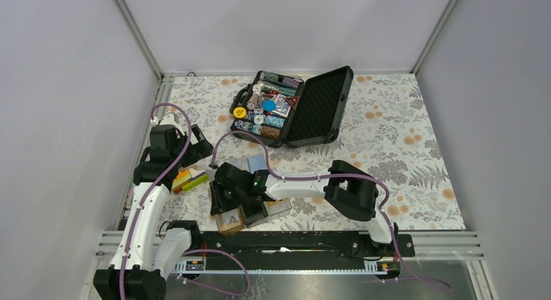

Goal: Put the credit cards into the card holder
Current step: Pick up the credit card from the storage box.

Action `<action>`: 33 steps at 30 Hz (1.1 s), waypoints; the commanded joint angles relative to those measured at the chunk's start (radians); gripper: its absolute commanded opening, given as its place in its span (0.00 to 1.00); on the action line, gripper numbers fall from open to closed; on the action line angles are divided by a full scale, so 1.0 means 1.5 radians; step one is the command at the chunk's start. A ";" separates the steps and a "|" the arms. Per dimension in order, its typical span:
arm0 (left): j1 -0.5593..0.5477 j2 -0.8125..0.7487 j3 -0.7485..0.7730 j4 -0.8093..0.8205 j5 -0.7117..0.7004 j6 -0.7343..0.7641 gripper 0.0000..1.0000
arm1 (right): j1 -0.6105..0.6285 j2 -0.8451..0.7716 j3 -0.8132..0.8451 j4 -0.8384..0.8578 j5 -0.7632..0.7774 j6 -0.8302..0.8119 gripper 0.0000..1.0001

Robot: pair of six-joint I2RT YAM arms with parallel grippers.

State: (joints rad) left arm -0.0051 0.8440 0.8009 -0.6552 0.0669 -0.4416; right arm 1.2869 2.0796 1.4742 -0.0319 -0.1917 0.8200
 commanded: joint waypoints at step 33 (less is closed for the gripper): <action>0.002 -0.011 -0.003 0.026 0.006 -0.001 0.99 | 0.028 -0.090 0.044 -0.148 0.215 -0.072 0.01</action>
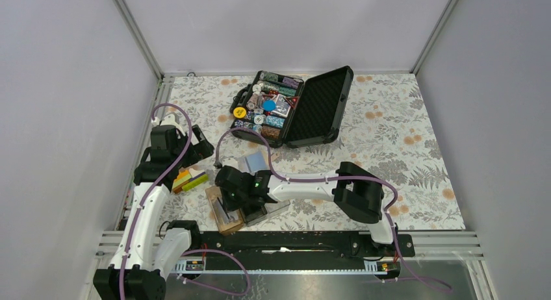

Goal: Put the credit cards into the card holder
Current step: Pick up the credit card from the storage box, then move the card holder to the center of the board.

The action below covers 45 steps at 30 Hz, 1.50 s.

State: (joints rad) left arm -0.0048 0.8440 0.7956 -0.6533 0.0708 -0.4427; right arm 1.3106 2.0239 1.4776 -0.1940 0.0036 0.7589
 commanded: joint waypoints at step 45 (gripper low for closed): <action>-0.089 -0.069 -0.189 0.759 0.581 -0.402 0.19 | -0.369 -0.402 -0.320 0.551 -0.449 0.032 0.00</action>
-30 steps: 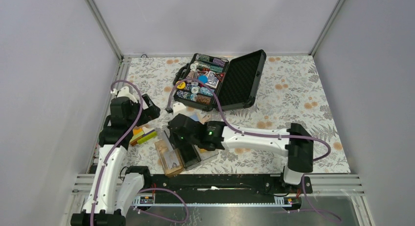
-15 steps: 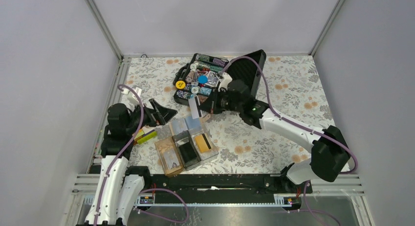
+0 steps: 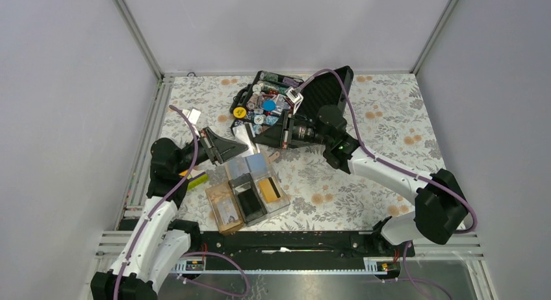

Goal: Put the credit cards into the card holder
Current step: Move the card holder to the center of the board.

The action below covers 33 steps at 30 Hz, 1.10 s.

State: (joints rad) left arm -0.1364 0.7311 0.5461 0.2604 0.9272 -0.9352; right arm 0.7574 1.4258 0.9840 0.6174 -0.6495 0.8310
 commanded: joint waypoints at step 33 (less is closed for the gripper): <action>0.045 0.376 0.095 -0.281 -0.295 0.159 0.00 | -0.024 0.350 0.274 -0.595 0.213 -0.217 0.60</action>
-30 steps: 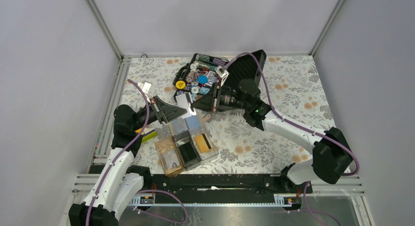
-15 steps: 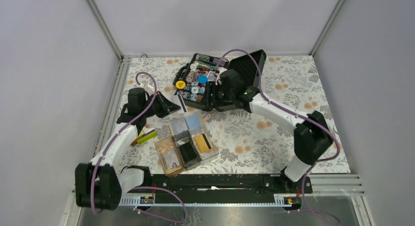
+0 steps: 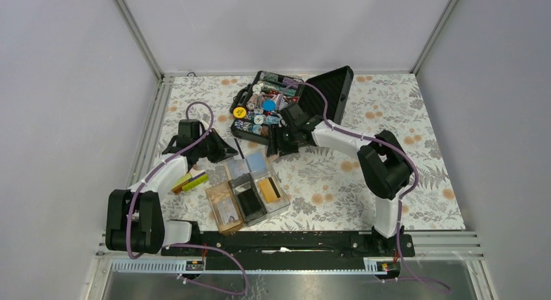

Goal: Put the credit cards into the card holder
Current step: Move the card holder to the center of the board.

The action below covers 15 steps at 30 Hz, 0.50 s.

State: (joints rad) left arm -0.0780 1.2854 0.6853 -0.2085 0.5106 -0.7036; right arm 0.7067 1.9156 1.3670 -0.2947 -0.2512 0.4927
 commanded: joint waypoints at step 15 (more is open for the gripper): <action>0.010 0.003 -0.003 0.023 -0.022 0.011 0.00 | 0.026 0.074 -0.013 0.071 -0.074 0.039 0.52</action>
State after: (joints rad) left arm -0.0704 1.2980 0.6777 -0.2089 0.4953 -0.7033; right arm 0.7338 2.0182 1.3594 -0.2066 -0.3676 0.5377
